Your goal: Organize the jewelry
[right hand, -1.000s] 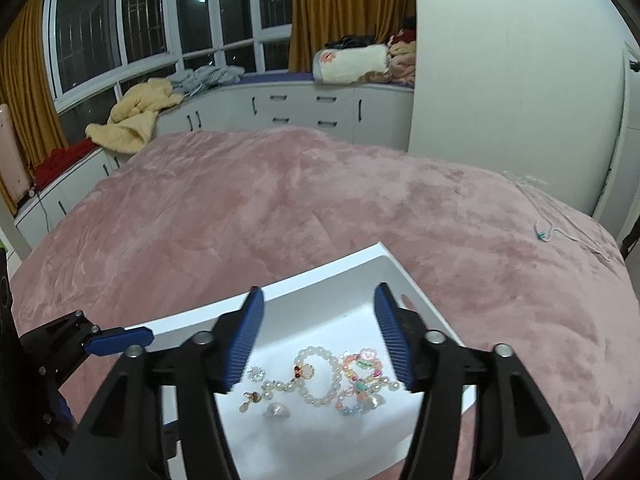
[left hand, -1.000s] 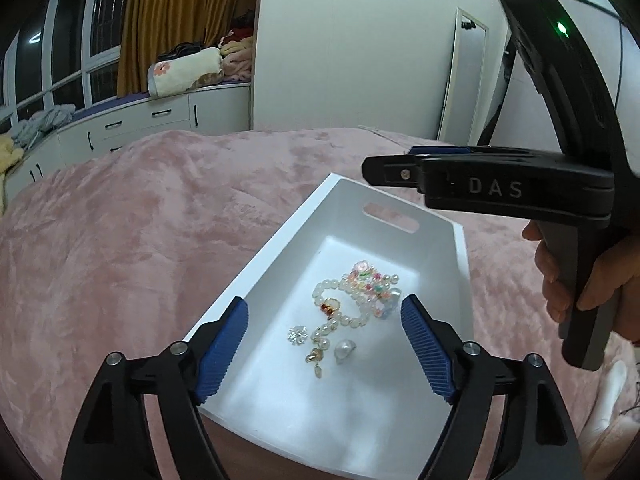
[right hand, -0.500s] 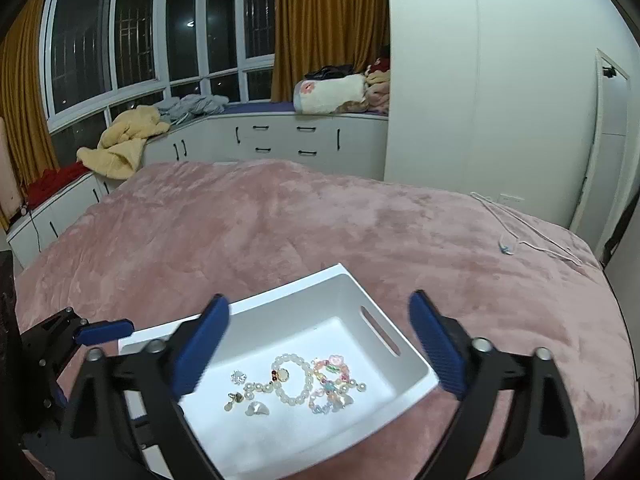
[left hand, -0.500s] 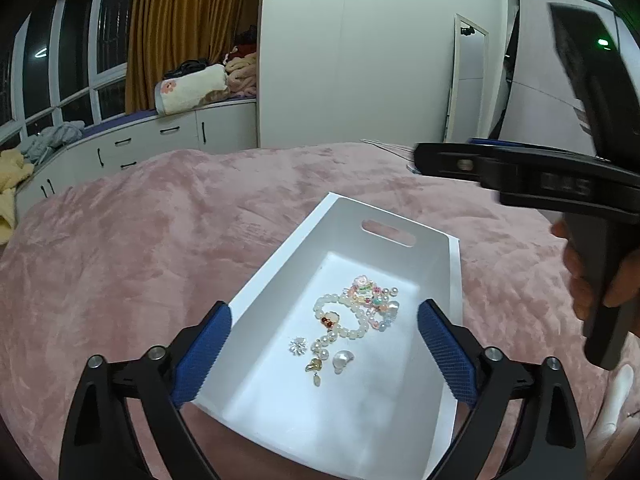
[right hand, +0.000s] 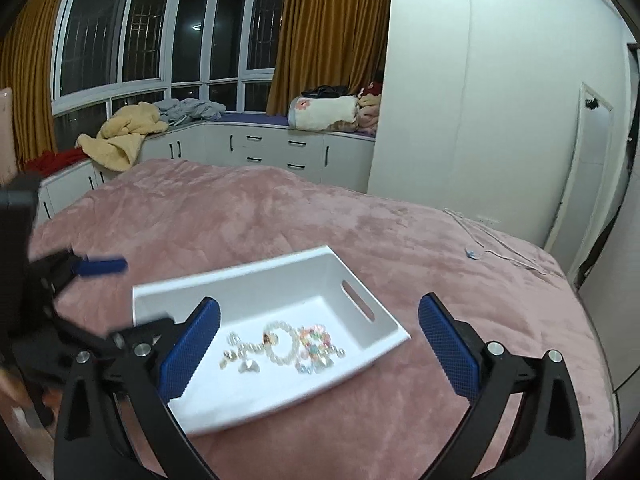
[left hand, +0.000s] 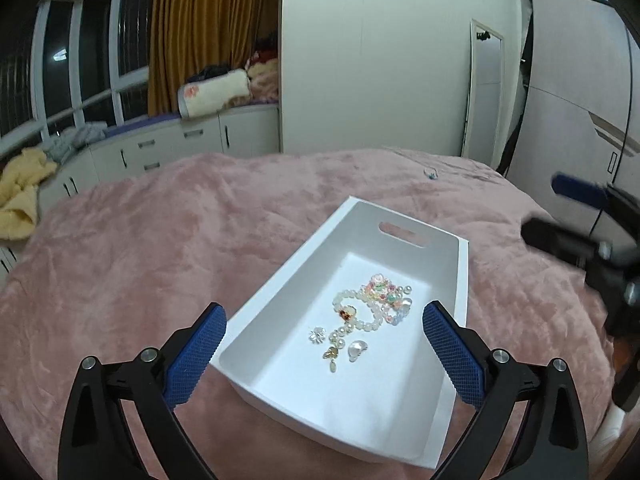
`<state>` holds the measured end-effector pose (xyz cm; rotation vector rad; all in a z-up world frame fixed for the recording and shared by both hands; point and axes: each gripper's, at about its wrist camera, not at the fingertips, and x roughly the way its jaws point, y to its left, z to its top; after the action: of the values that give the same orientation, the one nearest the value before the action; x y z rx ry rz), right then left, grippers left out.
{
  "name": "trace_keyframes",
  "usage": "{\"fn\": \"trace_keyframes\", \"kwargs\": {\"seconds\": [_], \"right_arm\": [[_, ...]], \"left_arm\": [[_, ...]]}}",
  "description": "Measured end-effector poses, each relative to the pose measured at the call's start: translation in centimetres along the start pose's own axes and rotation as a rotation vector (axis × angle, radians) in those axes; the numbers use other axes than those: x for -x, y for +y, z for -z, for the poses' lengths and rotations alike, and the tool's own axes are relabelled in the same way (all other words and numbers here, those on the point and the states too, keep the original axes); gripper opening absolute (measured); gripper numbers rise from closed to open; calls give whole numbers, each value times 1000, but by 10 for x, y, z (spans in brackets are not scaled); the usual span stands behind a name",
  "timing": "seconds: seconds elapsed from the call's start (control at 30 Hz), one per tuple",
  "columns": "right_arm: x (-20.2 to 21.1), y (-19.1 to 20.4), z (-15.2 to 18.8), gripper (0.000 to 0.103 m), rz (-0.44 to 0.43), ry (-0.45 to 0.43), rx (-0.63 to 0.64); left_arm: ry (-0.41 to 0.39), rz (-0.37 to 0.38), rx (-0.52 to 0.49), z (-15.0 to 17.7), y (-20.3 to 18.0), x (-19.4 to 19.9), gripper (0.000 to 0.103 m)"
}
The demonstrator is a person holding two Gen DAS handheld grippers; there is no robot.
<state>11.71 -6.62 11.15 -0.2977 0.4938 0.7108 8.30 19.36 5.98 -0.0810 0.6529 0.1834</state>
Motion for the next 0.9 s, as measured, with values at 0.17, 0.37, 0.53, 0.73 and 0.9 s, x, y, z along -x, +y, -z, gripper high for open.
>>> {"fn": "trace_keyframes", "kwargs": {"seconds": [0.17,0.37,0.53,0.73,0.9], "right_arm": [[4,2,29,98,14,28,-28],[11,14,54,98,85,0,-4],[14,25,73,98,82,-13,-26],[7,41,91,98,48,20,-17],[4,41,100,98,48,23,-33]], "left_arm": [[-54,-7,18,9,1,19,100],[-68,-25,68,30,0,25,100],[-94,-49,55,48,-11,24,100],[-96,-30,85,55,-10,18,100],[-60,-58,51,63,-11,5,100]]}}
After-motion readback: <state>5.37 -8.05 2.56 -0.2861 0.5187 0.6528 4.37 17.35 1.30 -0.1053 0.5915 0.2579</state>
